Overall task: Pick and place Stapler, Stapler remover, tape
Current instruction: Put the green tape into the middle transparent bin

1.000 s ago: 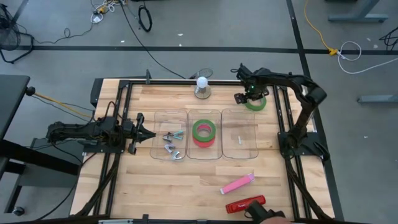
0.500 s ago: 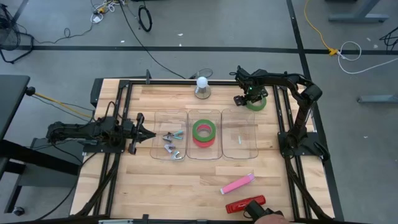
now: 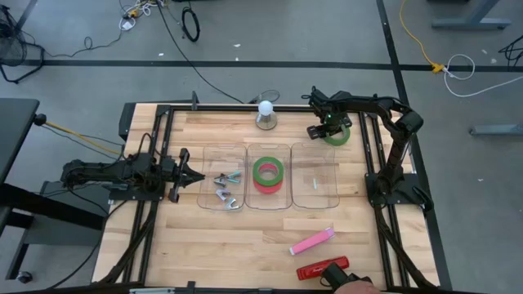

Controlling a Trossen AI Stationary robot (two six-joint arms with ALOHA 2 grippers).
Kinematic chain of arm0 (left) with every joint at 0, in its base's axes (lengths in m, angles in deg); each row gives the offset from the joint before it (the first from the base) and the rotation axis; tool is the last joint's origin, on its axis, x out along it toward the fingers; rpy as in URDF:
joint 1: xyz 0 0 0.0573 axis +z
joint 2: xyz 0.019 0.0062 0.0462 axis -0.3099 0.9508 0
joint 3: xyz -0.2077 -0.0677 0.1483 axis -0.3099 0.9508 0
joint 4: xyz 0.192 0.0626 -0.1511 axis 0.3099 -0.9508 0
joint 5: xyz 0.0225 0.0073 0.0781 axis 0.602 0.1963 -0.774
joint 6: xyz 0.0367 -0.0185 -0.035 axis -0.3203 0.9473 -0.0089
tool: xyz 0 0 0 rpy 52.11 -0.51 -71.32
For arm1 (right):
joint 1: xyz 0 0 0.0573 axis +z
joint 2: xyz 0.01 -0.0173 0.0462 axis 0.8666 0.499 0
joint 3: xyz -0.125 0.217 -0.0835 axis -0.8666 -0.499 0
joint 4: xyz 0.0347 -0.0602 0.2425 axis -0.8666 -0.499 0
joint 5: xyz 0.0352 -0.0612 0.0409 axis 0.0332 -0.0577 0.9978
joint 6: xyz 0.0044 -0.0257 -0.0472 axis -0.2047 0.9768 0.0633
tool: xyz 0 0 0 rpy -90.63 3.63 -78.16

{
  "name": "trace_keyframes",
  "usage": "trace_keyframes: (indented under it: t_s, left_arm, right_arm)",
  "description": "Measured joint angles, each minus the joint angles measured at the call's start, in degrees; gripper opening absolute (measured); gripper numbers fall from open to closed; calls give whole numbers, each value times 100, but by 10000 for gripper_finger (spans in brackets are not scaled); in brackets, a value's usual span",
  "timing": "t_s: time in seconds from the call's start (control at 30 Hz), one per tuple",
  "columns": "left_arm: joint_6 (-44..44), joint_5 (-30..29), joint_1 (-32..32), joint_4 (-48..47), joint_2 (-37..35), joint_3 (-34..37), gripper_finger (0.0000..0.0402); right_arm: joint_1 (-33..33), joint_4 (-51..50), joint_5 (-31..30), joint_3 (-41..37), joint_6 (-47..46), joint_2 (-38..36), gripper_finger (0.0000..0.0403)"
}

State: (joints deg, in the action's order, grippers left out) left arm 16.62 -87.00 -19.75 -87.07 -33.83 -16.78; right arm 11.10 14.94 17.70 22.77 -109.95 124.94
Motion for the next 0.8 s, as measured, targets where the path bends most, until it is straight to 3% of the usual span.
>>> trace_keyframes:
  t_s: [0.47, 0.8]
  left_arm:
    - [1, 0, 1, -2, 0, -1, 25]
    - [2, 0, 1, -1, 1, -1, 25]
  right_arm:
    - [-2, -37, 107, 0, 3, 0, 116]
    - [-2, -77, 146, 0, 3, -4, 108]
